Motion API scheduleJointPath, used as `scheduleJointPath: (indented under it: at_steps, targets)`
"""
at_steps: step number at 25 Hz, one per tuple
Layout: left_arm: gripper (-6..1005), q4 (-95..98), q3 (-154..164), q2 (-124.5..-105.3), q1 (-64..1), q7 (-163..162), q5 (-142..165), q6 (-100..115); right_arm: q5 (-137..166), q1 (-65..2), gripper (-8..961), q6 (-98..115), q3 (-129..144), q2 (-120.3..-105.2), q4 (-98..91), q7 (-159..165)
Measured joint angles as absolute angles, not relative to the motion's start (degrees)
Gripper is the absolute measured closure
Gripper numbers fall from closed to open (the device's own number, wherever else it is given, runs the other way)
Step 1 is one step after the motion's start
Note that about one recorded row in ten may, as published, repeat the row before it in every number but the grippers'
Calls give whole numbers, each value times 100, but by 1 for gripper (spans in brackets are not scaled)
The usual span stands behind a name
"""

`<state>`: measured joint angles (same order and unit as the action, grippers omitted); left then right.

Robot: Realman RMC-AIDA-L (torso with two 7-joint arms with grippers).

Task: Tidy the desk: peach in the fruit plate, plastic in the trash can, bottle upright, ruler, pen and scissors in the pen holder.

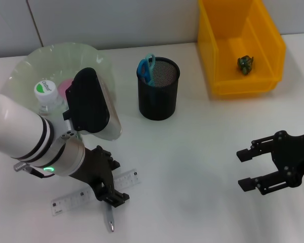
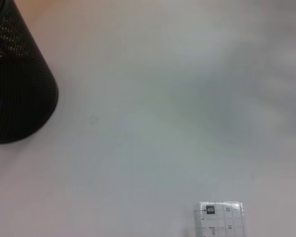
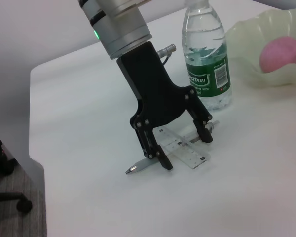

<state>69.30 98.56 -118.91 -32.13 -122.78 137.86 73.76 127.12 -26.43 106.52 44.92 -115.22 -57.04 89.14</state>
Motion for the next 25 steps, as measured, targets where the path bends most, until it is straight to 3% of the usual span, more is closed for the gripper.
scheduleJointPath:
  at_steps: [8, 16, 25]
  targets:
    - [190, 6935, 9852, -11891, -3243, -12241, 13799, 7444, 12701, -2646, 232, 10648, 4485, -11530, -5704, 8922]
    - [315, 6935, 9852, -11898, -3245, -12223, 13799, 7445, 12691, -2646, 232, 10643, 4480, -11540, -5704, 8937]
    - [314, 6935, 9852, -11900, -3261, -12195, 13799, 7428, 12690, -2656, 232, 10643, 4482, -11540, -5726, 8981]
